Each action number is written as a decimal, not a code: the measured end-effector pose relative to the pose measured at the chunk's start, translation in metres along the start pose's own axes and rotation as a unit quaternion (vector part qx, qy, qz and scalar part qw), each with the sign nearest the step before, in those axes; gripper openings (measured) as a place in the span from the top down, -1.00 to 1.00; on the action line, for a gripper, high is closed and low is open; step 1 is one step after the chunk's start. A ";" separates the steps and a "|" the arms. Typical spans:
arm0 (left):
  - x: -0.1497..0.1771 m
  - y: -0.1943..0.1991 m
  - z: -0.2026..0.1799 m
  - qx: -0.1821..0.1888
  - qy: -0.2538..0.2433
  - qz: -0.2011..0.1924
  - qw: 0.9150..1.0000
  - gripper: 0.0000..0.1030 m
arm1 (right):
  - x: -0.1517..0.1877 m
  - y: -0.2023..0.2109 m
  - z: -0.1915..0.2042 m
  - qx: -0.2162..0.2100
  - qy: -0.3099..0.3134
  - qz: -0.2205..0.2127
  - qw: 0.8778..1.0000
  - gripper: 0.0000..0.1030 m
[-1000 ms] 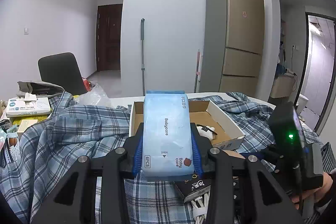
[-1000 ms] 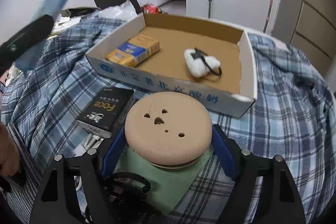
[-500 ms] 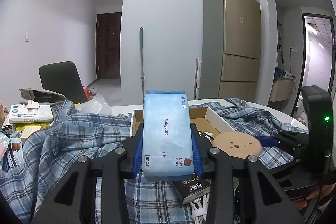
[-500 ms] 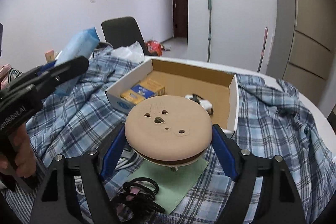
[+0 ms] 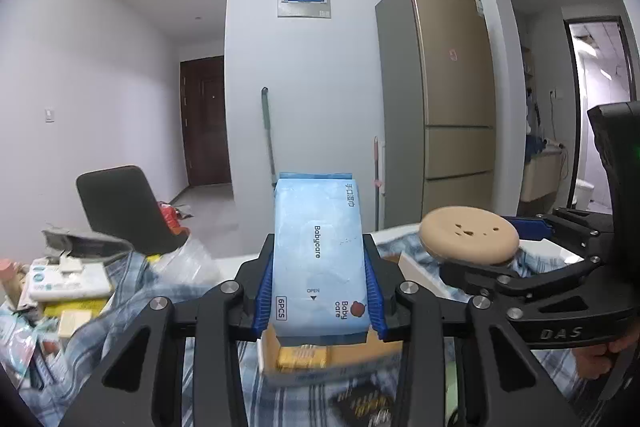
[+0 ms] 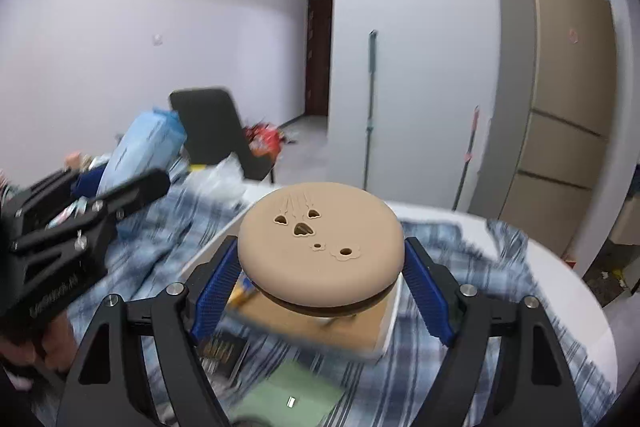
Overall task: Organize soft objects
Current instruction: 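Grasp the round tan sponge with the right gripper while the left gripper holds the wipes, then lower the wipes and sponge into the cardboard box and open both grippers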
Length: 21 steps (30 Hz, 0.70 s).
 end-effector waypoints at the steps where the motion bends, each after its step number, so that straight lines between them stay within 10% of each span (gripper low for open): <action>1: -0.007 -0.007 0.002 0.001 0.002 -0.002 1.000 0.22 | -0.007 -0.004 -0.001 0.003 -0.003 -0.006 1.000 -0.53; 12: 0.010 -0.096 0.017 0.032 0.035 0.084 0.995 0.22 | 0.002 -0.093 -0.030 0.037 -0.044 0.051 0.997 -0.54; 21: 0.077 -0.140 0.000 0.079 0.017 0.238 0.968 0.22 | 0.056 -0.134 -0.042 0.017 -0.045 0.159 0.986 -0.54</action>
Point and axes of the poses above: each gripper's, at about its wrist camera, not at the fingertips, and y roughly against the way its jaws point, z to its left, x to its underside, the point moved 7 cm from there along -y, roughly the way its jaws point, and after that the axes turned 15 degrees about -y, right-handed, at the moved point
